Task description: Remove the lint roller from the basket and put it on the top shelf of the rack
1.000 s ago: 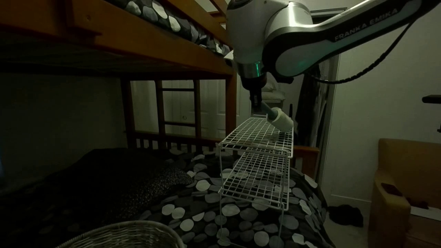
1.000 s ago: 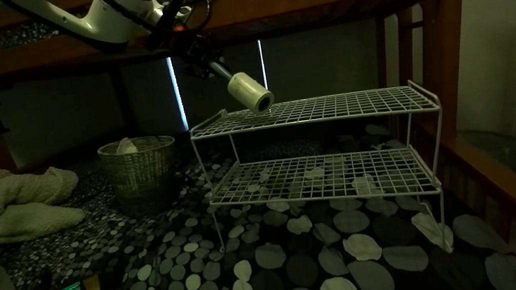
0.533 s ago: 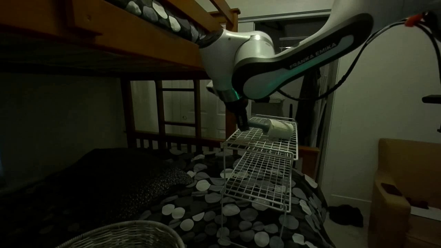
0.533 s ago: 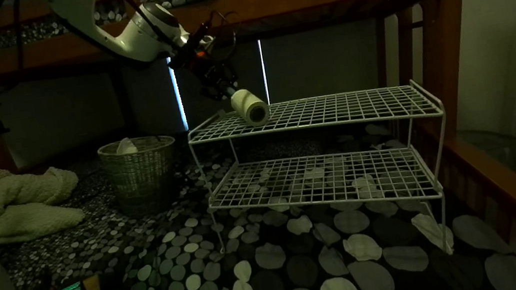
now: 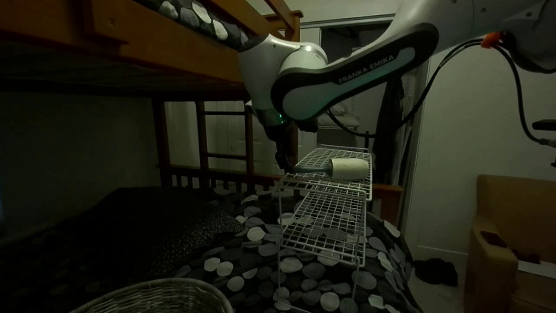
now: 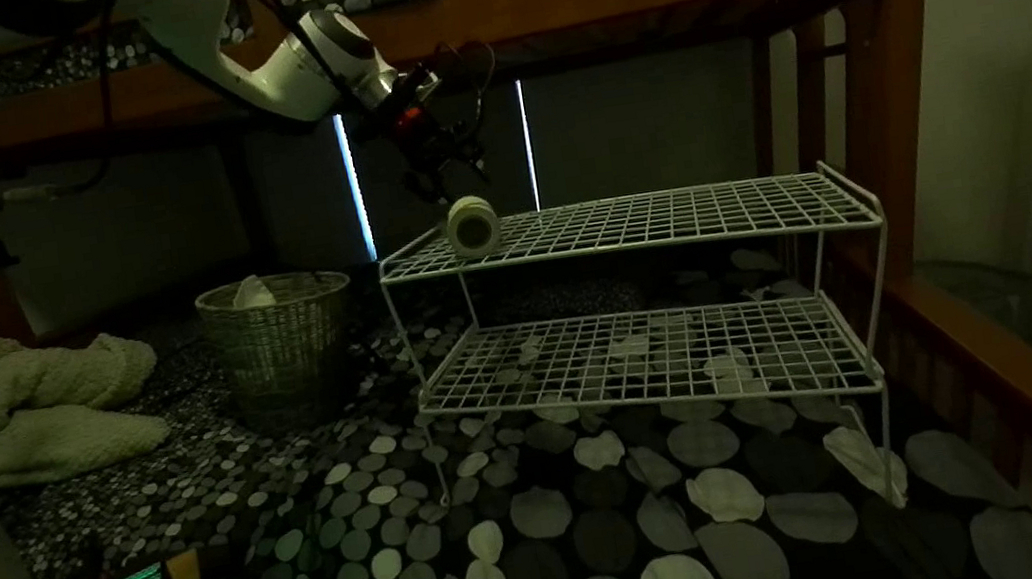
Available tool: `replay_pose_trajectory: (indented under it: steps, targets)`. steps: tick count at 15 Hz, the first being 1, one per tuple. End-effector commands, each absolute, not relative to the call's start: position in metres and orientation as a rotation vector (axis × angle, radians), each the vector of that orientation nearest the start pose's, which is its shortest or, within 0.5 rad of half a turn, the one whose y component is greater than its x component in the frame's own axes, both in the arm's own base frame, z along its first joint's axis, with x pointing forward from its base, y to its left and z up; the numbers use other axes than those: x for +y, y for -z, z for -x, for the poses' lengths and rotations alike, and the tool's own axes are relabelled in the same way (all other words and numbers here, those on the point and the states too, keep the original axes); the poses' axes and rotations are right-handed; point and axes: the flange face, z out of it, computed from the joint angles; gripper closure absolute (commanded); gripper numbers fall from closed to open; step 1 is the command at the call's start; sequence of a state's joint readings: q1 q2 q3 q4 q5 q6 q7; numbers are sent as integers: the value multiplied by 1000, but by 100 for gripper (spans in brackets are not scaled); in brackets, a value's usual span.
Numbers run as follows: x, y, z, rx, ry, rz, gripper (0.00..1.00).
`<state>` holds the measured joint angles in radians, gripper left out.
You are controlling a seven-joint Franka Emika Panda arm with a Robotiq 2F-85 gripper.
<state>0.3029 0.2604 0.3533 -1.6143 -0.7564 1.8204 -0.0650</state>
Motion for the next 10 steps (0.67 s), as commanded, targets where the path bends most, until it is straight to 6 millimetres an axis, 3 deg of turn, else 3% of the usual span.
replay_pose_trajectory:
  steps: [1,6,10]
  targets:
    - [331,-543,-548,1042,-371,-2413,2]
    - [305,-634,-505,967,-696,-2572,0]
    - [303,-660,-457,1090,-965,-2682,0]
